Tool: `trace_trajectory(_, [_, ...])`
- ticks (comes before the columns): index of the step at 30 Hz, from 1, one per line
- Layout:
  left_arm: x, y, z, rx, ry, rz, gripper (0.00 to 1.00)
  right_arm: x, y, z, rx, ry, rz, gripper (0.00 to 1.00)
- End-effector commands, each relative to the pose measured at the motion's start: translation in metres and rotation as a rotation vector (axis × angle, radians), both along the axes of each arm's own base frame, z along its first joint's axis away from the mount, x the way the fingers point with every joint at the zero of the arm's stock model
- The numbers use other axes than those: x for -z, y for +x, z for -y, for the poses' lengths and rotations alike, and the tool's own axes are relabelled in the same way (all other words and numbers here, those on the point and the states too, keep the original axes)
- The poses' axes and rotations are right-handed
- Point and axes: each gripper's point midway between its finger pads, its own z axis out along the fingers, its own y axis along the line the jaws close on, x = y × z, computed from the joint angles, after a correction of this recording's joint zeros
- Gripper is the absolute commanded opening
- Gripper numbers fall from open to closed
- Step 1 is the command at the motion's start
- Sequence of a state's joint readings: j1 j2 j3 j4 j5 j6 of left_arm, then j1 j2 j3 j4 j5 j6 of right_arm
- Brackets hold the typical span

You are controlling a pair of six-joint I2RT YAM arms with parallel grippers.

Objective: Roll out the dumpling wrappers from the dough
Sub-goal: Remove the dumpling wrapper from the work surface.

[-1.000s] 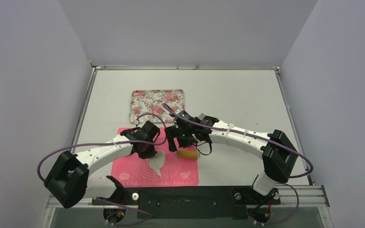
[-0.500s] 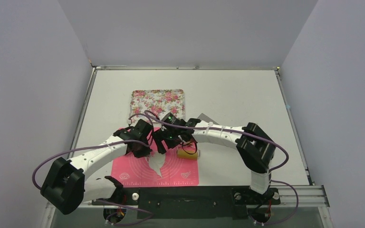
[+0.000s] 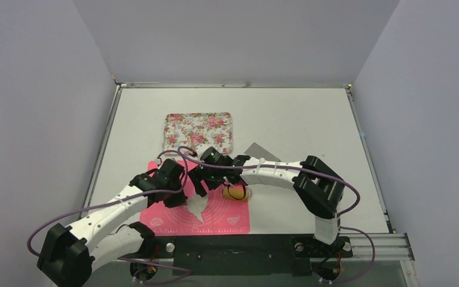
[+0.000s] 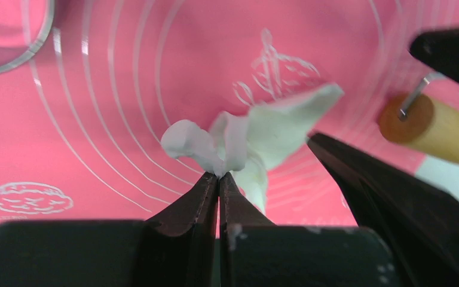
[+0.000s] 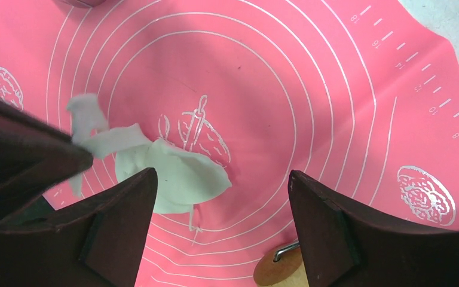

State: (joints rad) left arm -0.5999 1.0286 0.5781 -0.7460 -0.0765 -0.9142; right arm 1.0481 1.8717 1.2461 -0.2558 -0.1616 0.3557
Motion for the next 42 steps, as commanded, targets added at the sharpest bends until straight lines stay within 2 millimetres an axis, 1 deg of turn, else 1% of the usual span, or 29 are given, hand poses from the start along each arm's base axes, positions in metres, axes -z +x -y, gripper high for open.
trace_trajectory(1, [-0.023, -0.025, 0.032, 0.146, -0.147, -0.010, 0.00, -0.037, 0.012, -0.011, 0.033, 0.098, 0.085, 0.76])
trace_trajectory(2, [-0.030, -0.027, 0.038, 0.170, -0.168, 0.000, 0.00, -0.037, 0.012, -0.010, 0.034, 0.098, 0.083, 0.76])
trace_trajectory(3, [-0.033, -0.035, 0.046, 0.222, -0.172, -0.002, 0.00, -0.038, 0.010, -0.009, 0.035, 0.101, 0.079, 0.76])
trace_trajectory(4, [-0.040, -0.037, 0.051, 0.241, -0.179, 0.004, 0.00, -0.039, 0.010, -0.009, 0.036, 0.104, 0.078, 0.76])
trace_trajectory(5, [-0.043, -0.045, 0.059, 0.296, -0.177, 0.012, 0.00, -0.041, 0.009, -0.008, 0.039, 0.108, 0.080, 0.76])
trace_trajectory(6, [-0.050, -0.045, 0.067, 0.316, -0.195, 0.033, 0.00, -0.042, 0.009, -0.007, 0.046, 0.112, 0.078, 0.76])
trace_trajectory(7, [-0.054, -0.052, 0.075, 0.363, -0.205, 0.041, 0.00, -0.043, 0.009, -0.004, 0.054, 0.117, 0.083, 0.76])
trace_trajectory(8, [-0.061, -0.052, 0.084, 0.384, -0.232, 0.058, 0.00, -0.041, 0.008, -0.001, 0.057, 0.113, 0.079, 0.76])
trace_trajectory(9, [-0.061, -0.056, 0.089, 0.408, -0.237, 0.056, 0.00, -0.044, 0.007, 0.000, 0.057, 0.119, 0.081, 0.76])
trace_trajectory(10, [-0.063, -0.056, 0.092, 0.413, -0.246, 0.061, 0.00, -0.041, 0.006, 0.002, 0.057, 0.112, 0.081, 0.76])
trace_trajectory(13, [-0.060, -0.056, 0.092, 0.401, -0.224, 0.050, 0.00, -0.032, 0.004, 0.004, 0.028, 0.067, 0.100, 0.76])
trace_trajectory(16, [-0.054, -0.054, 0.081, 0.357, -0.174, 0.043, 0.00, -0.022, 0.003, 0.001, -0.046, 0.028, 0.143, 0.76])
trace_trajectory(17, [-0.054, -0.053, 0.079, 0.337, -0.167, 0.045, 0.00, -0.016, 0.002, 0.000, -0.068, 0.011, 0.146, 0.76])
trace_trajectory(18, [-0.053, -0.051, 0.074, 0.317, -0.144, 0.048, 0.00, -0.015, 0.001, -0.003, -0.102, 0.007, 0.158, 0.76])
trace_trajectory(19, [-0.054, -0.050, 0.073, 0.293, -0.144, 0.050, 0.00, -0.010, 0.000, -0.004, -0.125, -0.005, 0.156, 0.76])
trace_trajectory(22, [-0.053, -0.045, 0.065, 0.241, -0.129, 0.067, 0.00, -0.008, -0.002, -0.015, -0.186, 0.004, 0.175, 0.76])
trace_trajectory(23, [-0.052, -0.045, 0.063, 0.224, -0.126, 0.064, 0.00, -0.010, -0.002, -0.020, -0.199, 0.011, 0.185, 0.76])
trace_trajectory(24, [-0.052, -0.044, 0.061, 0.213, -0.126, 0.072, 0.00, -0.004, -0.002, -0.022, -0.204, -0.003, 0.177, 0.76])
trace_trajectory(25, [-0.052, -0.044, 0.060, 0.200, -0.127, 0.071, 0.00, -0.009, -0.002, -0.029, -0.213, 0.003, 0.185, 0.76])
trace_trajectory(26, [-0.053, -0.043, 0.059, 0.191, -0.130, 0.077, 0.00, 0.000, -0.006, -0.031, -0.224, -0.019, 0.174, 0.76])
trace_trajectory(27, [-0.054, -0.043, 0.059, 0.183, -0.133, 0.078, 0.00, 0.000, -0.006, -0.035, -0.232, -0.020, 0.180, 0.76])
trace_trajectory(28, [-0.056, -0.042, 0.060, 0.182, -0.140, 0.084, 0.00, 0.009, -0.007, -0.035, -0.232, -0.045, 0.183, 0.76])
trace_trajectory(29, [-0.057, -0.042, 0.060, 0.181, -0.146, 0.085, 0.00, 0.012, -0.007, -0.036, -0.230, -0.055, 0.188, 0.76])
trace_trajectory(30, [-0.058, -0.042, 0.061, 0.181, -0.154, 0.089, 0.00, 0.020, -0.007, -0.035, -0.226, -0.080, 0.191, 0.76])
trace_trajectory(33, [-0.064, -0.042, 0.067, 0.192, -0.191, 0.102, 0.00, 0.033, -0.003, -0.030, -0.199, -0.132, 0.202, 0.76])
trace_trajectory(34, [-0.066, -0.042, 0.069, 0.198, -0.201, 0.106, 0.00, 0.037, 0.002, -0.026, -0.170, -0.159, 0.220, 0.76])
trace_trajectory(37, [-0.069, -0.045, 0.077, 0.227, -0.238, 0.110, 0.00, 0.041, 0.016, -0.016, -0.085, -0.208, 0.266, 0.76])
trace_trajectory(42, [-0.078, -0.050, 0.085, 0.276, -0.276, 0.120, 0.00, 0.045, 0.025, -0.009, -0.016, -0.229, 0.272, 0.76])
